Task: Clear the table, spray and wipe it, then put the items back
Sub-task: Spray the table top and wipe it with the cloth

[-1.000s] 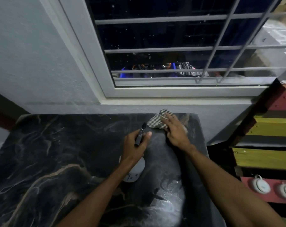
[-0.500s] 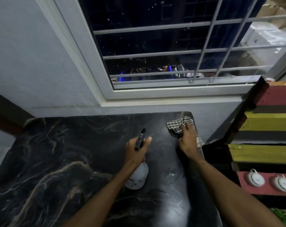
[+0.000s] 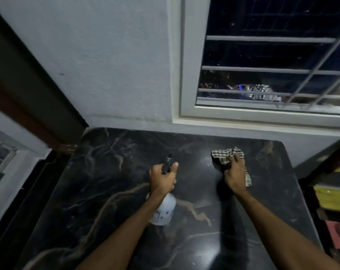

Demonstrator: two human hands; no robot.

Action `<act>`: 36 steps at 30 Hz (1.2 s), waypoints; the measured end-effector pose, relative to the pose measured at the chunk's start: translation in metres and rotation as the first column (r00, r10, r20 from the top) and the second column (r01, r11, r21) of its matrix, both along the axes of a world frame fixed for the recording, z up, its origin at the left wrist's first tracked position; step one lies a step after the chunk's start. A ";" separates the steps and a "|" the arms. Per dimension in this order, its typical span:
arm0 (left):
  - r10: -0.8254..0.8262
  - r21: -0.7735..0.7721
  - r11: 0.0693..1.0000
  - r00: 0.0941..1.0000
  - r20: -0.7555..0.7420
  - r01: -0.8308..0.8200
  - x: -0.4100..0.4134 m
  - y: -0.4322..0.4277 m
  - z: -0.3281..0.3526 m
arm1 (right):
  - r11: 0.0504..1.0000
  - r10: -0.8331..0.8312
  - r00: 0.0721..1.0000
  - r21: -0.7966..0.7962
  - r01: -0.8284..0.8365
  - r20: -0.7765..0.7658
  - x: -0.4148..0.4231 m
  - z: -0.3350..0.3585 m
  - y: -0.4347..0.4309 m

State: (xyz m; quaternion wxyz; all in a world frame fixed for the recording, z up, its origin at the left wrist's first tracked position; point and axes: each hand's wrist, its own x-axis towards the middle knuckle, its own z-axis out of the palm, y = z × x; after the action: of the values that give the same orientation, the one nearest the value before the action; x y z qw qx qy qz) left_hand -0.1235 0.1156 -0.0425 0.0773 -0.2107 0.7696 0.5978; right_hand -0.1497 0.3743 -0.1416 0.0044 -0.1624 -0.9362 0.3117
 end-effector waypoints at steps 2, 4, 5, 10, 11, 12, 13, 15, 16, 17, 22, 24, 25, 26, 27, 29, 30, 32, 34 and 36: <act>-0.046 0.032 0.998 0.999 0.028 0.045 -0.007 -0.029 -0.003 | 1.000 -0.025 1.000 0.006 0.025 -0.006 -0.008 0.002 -0.026; -0.048 -0.009 0.999 0.998 0.027 0.049 -0.016 -0.062 -0.010 | 0.999 -0.044 0.999 0.011 0.044 -0.022 -0.018 0.003 -0.064; -0.036 -0.032 0.999 0.999 0.030 0.037 -0.019 -0.077 -0.010 | 0.999 -0.023 0.999 0.023 0.023 -0.022 -0.021 0.002 -0.089; -0.013 0.013 1.000 1.000 0.026 0.013 -0.032 -0.149 -0.002 | 0.909 0.414 0.910 0.056 -0.412 -0.021 -0.036 -0.012 -0.196; -0.024 0.011 1.000 1.000 0.013 0.023 -0.034 -0.159 0.000 | 0.914 0.404 0.915 0.051 -0.403 -0.011 -0.050 -0.008 -0.200; -0.015 0.005 1.000 1.000 -0.006 0.015 -0.038 -0.173 0.000 | 0.942 0.332 0.943 0.056 -0.332 0.007 -0.066 -0.004 -0.205; 0.003 0.000 1.000 1.000 -0.027 -0.003 -0.042 -0.188 0.000 | 0.969 0.234 0.972 0.072 -0.236 0.031 -0.078 -0.001 -0.215; 0.038 -0.011 0.999 0.998 -0.044 -0.039 -0.049 -0.216 0.001 | 0.957 0.273 0.962 0.099 -0.272 0.009 -0.086 0.001 -0.261; 0.046 -0.016 0.999 0.998 -0.045 -0.047 -0.051 -0.228 0.002 | 0.905 0.416 0.909 0.111 -0.410 -0.030 -0.082 0.000 -0.291; 0.050 -0.016 0.999 0.998 -0.046 -0.051 -0.053 -0.238 0.004 | 0.832 0.548 0.836 0.125 -0.541 -0.035 -0.076 -0.003 -0.318; 0.160 0.006 0.987 0.986 -0.050 -0.160 -0.065 -0.296 0.001 | 0.908 0.414 0.910 0.065 -0.414 -0.001 -0.129 0.001 -0.383; 0.198 0.030 0.980 0.979 -0.053 -0.197 -0.068 -0.313 -0.002 | 0.837 0.545 0.838 0.075 -0.541 -0.033 -0.124 0.003 -0.417; 0.205 0.029 0.979 0.977 -0.060 -0.204 -0.069 -0.322 -0.004 | 0.751 0.661 0.747 0.082 -0.656 -0.072 -0.115 0.002 -0.437; 0.202 0.019 0.979 0.977 -0.075 -0.201 -0.069 -0.327 -0.003 | 0.672 0.740 0.667 0.086 -0.735 -0.087 -0.108 -0.004 -0.448; 0.194 0.011 0.981 0.977 -0.090 -0.194 -0.069 -0.332 -0.004 | 0.630 0.777 0.626 0.083 -0.772 -0.072 -0.112 -0.006 -0.452; 0.184 0.006 0.983 0.977 -0.106 -0.184 -0.071 -0.343 -0.006 | 0.699 0.715 0.695 0.070 -0.711 -0.078 -0.148 -0.005 -0.460; 0.190 0.004 0.982 0.976 -0.106 -0.190 -0.072 -0.349 -0.007 | 0.751 0.660 0.750 0.052 -0.658 -0.042 -0.166 -0.005 -0.467; 0.211 0.010 0.977 0.970 -0.120 -0.211 -0.071 -0.361 -0.011 | 0.734 0.676 0.735 0.050 -0.678 0.045 -0.187 -0.003 -0.495; 0.209 0.005 0.978 0.968 -0.142 -0.210 -0.069 -0.367 -0.012 | 0.610 0.786 0.617 0.105 -0.785 0.039 -0.191 -0.003 -0.523; 0.203 0.021 0.979 0.969 -0.143 -0.202 -0.067 -0.371 -0.013 | 0.591 0.801 0.598 0.130 -0.796 0.018 -0.206 -0.003 -0.532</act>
State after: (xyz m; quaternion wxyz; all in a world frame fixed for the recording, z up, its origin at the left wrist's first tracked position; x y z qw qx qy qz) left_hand -0.1909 -0.2556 -0.0552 -0.0395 -0.2443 0.7458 0.6186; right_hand -0.3552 -0.1574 -0.1445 -0.1059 0.2813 -0.9268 0.2251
